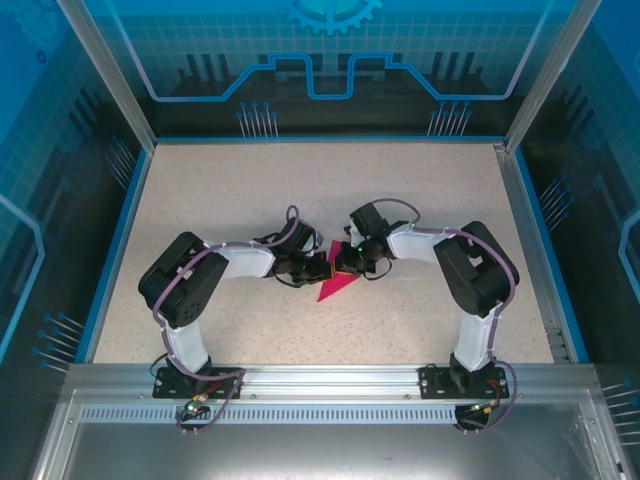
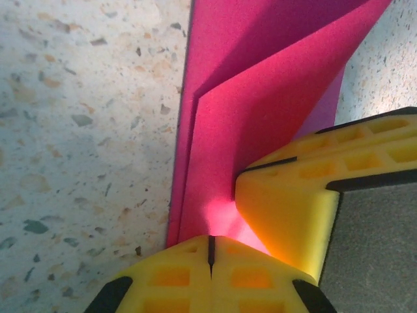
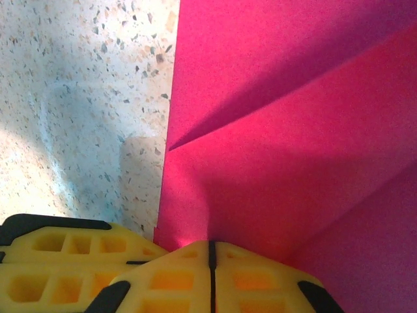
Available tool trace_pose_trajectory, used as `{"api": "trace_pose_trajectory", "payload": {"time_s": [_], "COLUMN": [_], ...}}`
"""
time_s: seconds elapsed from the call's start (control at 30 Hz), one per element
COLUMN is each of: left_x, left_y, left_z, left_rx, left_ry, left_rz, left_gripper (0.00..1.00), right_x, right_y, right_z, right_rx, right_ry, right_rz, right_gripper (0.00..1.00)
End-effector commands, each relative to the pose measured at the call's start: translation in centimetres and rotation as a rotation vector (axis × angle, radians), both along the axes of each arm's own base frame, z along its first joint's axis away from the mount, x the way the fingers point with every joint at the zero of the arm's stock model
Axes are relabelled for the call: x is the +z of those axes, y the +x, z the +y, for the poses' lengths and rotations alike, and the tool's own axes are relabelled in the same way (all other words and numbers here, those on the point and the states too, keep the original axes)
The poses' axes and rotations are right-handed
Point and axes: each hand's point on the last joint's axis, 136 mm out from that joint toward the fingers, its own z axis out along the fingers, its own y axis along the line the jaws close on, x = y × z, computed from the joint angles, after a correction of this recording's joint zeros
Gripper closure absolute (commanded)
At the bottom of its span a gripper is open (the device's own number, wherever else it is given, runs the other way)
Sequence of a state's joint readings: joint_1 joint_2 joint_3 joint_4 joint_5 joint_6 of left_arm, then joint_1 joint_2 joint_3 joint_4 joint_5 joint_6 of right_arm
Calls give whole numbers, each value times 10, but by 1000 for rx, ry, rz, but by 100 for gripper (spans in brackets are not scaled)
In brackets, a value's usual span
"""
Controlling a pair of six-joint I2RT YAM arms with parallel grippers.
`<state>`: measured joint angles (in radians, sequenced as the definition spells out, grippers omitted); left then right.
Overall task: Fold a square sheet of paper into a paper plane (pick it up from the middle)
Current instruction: Fourth fold the wing at the center of the table.
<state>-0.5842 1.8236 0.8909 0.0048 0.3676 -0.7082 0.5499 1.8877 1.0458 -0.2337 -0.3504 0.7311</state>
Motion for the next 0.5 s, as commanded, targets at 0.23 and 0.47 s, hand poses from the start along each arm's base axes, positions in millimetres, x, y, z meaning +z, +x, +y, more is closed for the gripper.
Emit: {"api": "trace_pose_trajectory", "payload": {"time_s": [0.23, 0.47], "left_x": [-36, -33], "left_y": [-36, -34], "left_z": [28, 26], "left_rx": [-17, -21], "left_ry": [137, 133], "left_rz": [168, 159], "left_gripper": [100, 100], "right_x": [-10, 33], "right_y": [24, 27], "right_z": [-40, -18], "right_rx": [-90, -25], "right_ry": [-64, 10], "right_rz": [-39, -178], "right_gripper": [93, 93]}}
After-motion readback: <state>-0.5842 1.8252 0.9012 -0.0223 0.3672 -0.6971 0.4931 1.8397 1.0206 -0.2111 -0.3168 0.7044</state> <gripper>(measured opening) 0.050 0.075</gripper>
